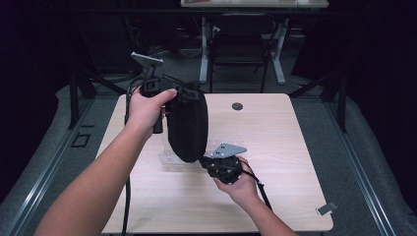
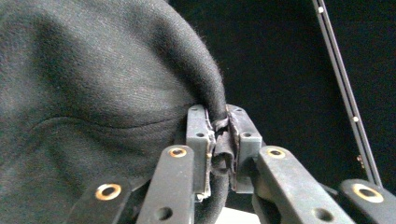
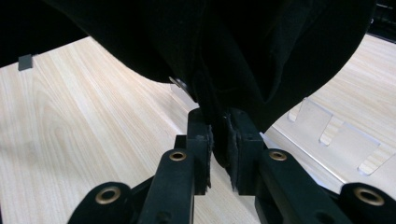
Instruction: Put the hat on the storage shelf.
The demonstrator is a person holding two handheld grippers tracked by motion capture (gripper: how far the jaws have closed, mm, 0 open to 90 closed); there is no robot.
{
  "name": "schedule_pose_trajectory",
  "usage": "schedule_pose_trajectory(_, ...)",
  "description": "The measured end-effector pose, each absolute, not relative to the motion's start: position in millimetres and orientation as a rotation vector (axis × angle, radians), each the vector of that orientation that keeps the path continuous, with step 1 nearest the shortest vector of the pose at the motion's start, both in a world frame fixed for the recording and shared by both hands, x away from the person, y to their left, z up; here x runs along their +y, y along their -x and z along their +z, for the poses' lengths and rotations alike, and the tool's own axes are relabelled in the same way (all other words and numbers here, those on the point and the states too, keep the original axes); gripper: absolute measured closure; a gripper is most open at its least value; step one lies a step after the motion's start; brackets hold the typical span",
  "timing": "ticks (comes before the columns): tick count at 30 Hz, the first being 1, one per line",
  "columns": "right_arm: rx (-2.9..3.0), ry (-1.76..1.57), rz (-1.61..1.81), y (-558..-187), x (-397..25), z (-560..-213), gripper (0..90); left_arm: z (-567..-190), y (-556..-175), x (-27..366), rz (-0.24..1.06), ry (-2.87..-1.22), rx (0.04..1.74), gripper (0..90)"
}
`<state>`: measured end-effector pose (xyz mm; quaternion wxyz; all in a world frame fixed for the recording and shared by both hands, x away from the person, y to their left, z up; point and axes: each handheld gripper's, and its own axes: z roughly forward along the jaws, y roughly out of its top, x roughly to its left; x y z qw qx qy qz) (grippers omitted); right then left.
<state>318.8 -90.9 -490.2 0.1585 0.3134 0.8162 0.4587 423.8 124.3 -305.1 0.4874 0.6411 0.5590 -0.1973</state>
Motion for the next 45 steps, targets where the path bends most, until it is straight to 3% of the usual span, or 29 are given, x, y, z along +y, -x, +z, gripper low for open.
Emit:
schedule_pose_trajectory(9,2.319,-0.917,1.275,-321,-93,-490,83.7,-304,-423,129,-0.480,-1.541,1.325,70.6)
schedule_pose_trajectory(33,2.321,-1.067,1.308,-321,-119,-516,83.7,-331,-417,187,-0.286,-1.602,1.434,60.3)
schedule_pose_trajectory(45,2.334,-1.047,1.261,-316,-119,-512,76.4,-341,-412,207,-0.217,-1.633,1.477,59.7)
